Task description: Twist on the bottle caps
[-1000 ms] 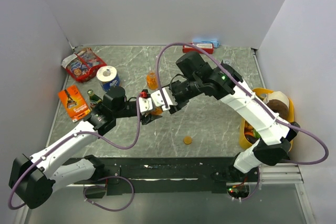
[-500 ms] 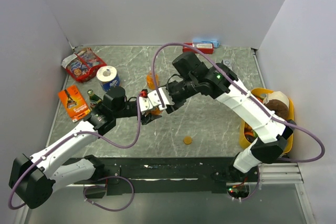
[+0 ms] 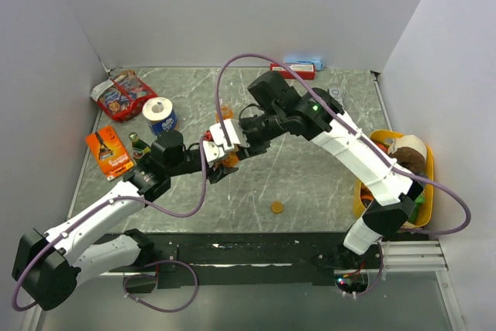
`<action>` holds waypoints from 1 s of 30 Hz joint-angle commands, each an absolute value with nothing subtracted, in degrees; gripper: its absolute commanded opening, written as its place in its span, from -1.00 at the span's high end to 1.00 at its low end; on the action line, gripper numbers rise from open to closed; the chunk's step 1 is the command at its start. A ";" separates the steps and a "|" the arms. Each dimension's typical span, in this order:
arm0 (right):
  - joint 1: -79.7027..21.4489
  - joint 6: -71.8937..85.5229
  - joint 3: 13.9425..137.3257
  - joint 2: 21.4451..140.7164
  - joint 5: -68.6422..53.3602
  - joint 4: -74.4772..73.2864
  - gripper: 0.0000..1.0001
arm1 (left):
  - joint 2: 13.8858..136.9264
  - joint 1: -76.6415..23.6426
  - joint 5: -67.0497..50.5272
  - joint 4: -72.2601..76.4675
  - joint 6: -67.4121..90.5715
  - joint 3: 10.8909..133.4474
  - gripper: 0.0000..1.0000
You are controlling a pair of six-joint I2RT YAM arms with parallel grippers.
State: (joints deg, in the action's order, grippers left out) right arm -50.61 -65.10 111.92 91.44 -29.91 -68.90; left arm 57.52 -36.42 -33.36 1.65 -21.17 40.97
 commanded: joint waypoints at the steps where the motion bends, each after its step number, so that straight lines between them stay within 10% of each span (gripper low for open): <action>1: -50.98 -58.11 114.69 94.66 -29.79 -70.22 0.31 | 54.49 -36.74 -30.59 14.31 -15.22 39.64 0.98; 15: -51.15 -49.66 118.92 98.26 -26.54 -71.54 0.28 | 51.95 -36.74 -26.46 19.95 -6.95 33.84 0.98; 30: -51.50 -52.03 118.56 97.03 -25.84 -70.49 -0.25 | 51.42 -36.21 -27.51 18.55 -7.64 32.17 0.98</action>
